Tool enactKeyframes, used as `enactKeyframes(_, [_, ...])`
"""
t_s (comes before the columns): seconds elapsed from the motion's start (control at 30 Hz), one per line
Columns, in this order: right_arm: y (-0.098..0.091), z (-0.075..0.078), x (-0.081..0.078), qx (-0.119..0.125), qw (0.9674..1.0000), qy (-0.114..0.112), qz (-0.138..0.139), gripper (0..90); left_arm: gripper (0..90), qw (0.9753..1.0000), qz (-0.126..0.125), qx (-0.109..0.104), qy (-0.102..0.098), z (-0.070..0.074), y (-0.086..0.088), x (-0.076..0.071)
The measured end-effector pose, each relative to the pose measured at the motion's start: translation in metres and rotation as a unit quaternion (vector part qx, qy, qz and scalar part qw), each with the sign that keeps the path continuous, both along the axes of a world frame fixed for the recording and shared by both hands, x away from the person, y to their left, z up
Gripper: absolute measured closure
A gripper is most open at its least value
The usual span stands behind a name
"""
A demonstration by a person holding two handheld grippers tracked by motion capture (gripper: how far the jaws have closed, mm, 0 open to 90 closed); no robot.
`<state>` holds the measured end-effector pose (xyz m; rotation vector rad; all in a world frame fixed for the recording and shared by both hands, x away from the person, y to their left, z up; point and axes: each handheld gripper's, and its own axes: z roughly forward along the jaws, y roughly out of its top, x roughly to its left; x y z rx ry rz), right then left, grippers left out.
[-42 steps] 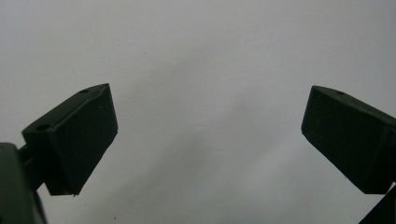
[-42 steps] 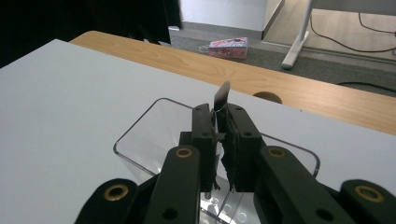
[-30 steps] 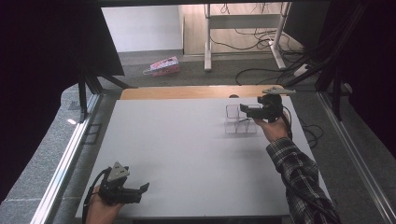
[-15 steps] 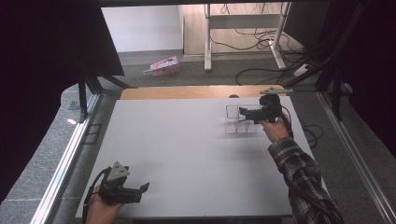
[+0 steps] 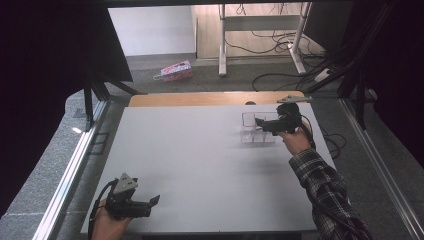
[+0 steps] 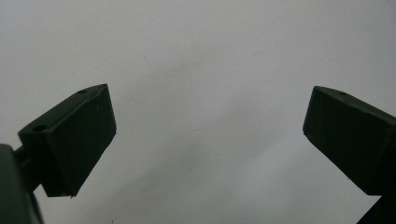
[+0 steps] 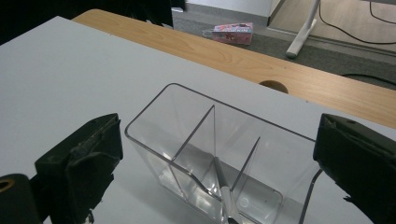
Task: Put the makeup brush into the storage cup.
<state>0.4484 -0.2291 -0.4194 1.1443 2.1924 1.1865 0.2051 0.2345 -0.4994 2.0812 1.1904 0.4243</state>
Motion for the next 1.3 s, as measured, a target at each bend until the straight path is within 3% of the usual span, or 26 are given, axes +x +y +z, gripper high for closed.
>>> enactKeyframes(1.3, [0.0, 0.011, -0.036, -0.008, 0.9993, 0.0, 0.036, 1.0, 3.0, 1.0, -0.001, -0.007, 0.003, 0.0, -0.001, 0.0])
